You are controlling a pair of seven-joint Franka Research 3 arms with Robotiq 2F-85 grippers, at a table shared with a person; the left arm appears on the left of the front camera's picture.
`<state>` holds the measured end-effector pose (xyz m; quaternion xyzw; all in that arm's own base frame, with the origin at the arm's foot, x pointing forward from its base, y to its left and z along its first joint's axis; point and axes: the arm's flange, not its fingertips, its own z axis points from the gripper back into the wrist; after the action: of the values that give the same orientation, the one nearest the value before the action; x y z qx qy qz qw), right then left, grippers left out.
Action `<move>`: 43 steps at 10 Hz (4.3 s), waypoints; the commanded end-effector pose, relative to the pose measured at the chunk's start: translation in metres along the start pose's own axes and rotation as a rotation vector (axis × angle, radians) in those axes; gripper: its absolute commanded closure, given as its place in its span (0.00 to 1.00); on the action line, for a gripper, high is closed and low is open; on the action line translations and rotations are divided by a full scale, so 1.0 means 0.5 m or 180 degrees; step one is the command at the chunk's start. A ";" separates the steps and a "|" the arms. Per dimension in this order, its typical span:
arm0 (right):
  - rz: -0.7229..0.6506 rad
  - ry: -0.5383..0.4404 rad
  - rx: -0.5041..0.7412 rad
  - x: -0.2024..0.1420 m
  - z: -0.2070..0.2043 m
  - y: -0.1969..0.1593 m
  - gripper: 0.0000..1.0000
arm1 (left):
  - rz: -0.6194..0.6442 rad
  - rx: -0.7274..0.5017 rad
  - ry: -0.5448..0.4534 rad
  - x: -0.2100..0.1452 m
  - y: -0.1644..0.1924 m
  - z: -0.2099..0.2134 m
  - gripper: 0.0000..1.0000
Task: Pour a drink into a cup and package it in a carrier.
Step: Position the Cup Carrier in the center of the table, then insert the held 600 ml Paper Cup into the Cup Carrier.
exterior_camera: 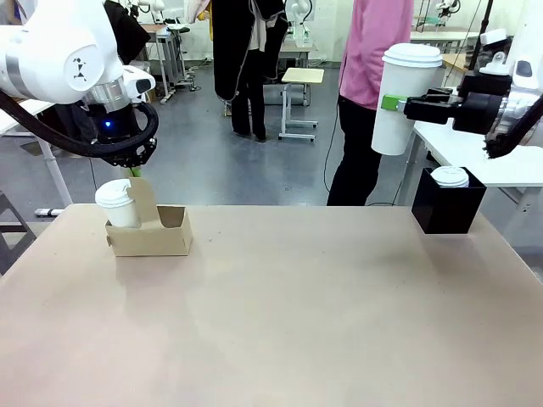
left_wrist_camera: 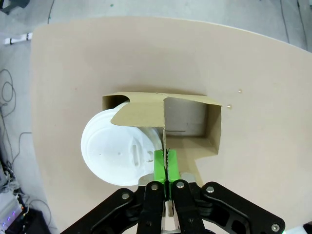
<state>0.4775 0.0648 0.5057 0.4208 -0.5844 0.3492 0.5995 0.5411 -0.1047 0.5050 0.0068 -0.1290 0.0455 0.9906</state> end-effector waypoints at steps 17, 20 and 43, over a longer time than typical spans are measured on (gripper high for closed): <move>0.0008 -0.0020 0.0011 0.006 -0.002 0.001 0.20 | 0.0049 -0.0073 0.0036 -0.401 -0.536 0.163 0.98; 0.0008 -0.0020 0.0011 0.006 -0.002 0.001 0.20 | -0.0014 -0.0025 -0.0002 -0.443 -0.592 0.147 0.98; 0.0270 0.0255 0.2051 -0.201 -0.071 0.002 0.20 | -0.1564 -0.1253 0.0756 -0.342 -0.361 0.253 0.00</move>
<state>0.4769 0.1073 0.4101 0.5436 -0.4414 0.5361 0.4715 0.3664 -0.3305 0.5885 -0.1395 -0.0287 -0.1765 0.9739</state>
